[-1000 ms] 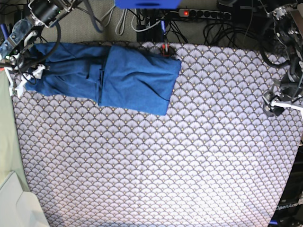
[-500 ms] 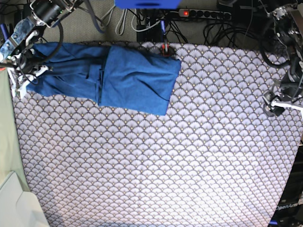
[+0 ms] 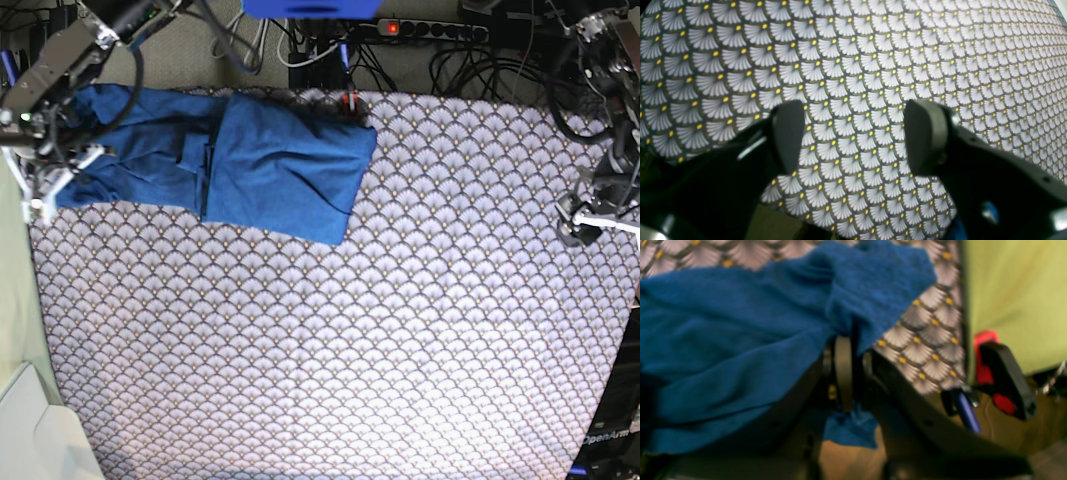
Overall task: Fold the T-shirt properly
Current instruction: 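Lift the strip end with the right gripper and fold it onto the stack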
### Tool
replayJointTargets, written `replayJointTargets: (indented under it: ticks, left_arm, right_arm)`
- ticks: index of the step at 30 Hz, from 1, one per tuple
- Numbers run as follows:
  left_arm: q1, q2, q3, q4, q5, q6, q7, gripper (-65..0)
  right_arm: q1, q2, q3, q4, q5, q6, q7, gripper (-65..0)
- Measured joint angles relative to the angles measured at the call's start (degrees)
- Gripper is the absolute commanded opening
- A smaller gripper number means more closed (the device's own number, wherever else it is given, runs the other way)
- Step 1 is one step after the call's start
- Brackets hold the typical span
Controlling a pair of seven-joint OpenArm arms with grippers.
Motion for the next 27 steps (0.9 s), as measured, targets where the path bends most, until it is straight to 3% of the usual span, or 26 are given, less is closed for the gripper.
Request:
replayJointTargets:
  ticks: [5,16,24,27]
  left_arm:
    - [0.0,0.0,-2.4,0.1,-0.2,0.0,0.4,-19.6]
    - [0.7,-2.8,-8.5,0.1,0.0,0.0,0.3,-19.6]
    - [1.4,-2.7,-10.2,0.1,-0.2,0.0,0.4,-19.6]
    - [1.4,-2.8,-12.1,0.1,-0.2,0.0,0.4,-19.6]
  right_arm:
    - [-1.0,-4.9,-3.8,0.0,0.2,0.0,-0.5,-65.0]
    - [-3.0,-4.5,-17.4,2.8,0.2,0.0,-1.0,-65.0]
    - [-3.2,-4.2,-26.8,2.6,12.9,-0.4,0.0,-65.0]
    - [-4.9,-4.3,-29.8,2.6,15.7,-4.9,4.0,-65.0]
